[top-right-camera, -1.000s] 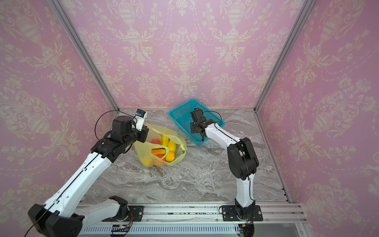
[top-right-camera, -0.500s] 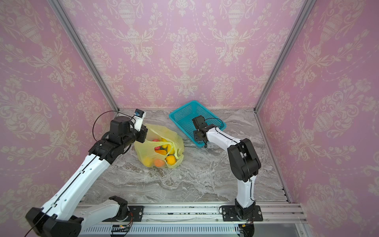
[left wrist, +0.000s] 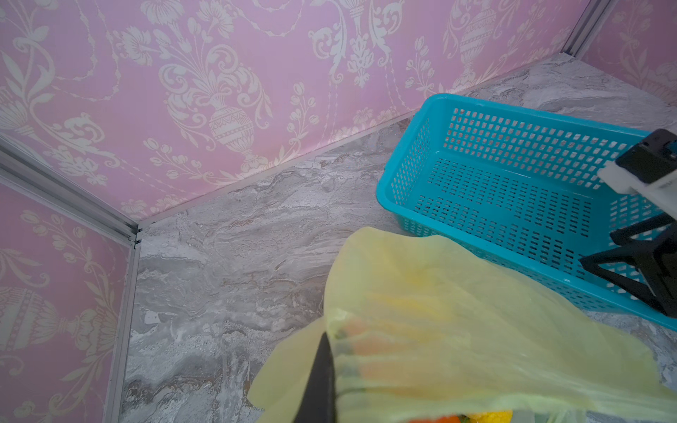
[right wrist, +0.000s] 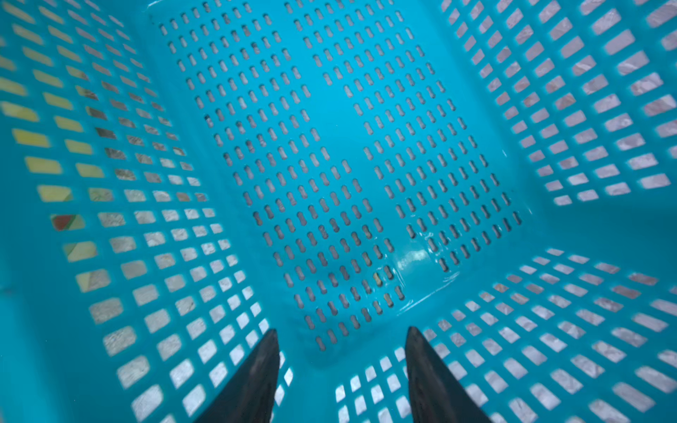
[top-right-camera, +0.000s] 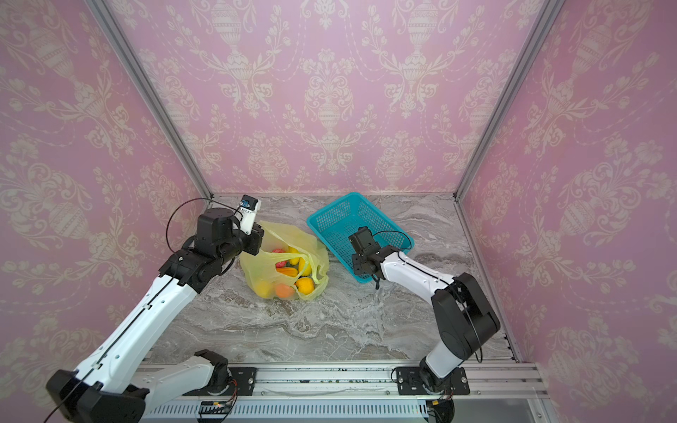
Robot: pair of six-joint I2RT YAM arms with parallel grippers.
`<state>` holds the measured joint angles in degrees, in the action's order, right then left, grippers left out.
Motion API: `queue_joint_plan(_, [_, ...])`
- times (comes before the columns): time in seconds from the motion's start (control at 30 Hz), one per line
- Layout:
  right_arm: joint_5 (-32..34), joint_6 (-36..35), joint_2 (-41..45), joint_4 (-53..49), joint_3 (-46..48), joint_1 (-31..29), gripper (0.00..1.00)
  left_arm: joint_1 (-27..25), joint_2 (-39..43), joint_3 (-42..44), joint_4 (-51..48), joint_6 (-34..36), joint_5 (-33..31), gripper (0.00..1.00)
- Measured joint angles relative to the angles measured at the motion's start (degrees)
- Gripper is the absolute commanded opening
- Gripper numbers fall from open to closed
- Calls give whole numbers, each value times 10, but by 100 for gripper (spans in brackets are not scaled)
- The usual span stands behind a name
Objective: Untie the knot of the plastic bag and take out the fruit
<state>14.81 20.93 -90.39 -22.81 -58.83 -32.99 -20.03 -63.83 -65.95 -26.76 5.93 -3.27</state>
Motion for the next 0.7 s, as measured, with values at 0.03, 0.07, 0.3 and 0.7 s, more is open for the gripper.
queue_joint_plan(0.03, [3, 3, 11, 0, 10, -9, 56, 0, 0, 0, 0, 0, 0, 0])
queue_joint_plan(0.07, [6, 6, 24, 0, 21, -20, 56, 0, 0, 1, 1, 2, 0, 0])
queue_joint_plan(0.3, [33, 43, 129, -10, 107, -76, 56, 0, 8, 6, 5, 4, 5, 0])
queue_joint_plan(0.7, [80, 93, 280, -75, 145, -192, 36, 0, 10, 7, 6, 4, 27, 0])
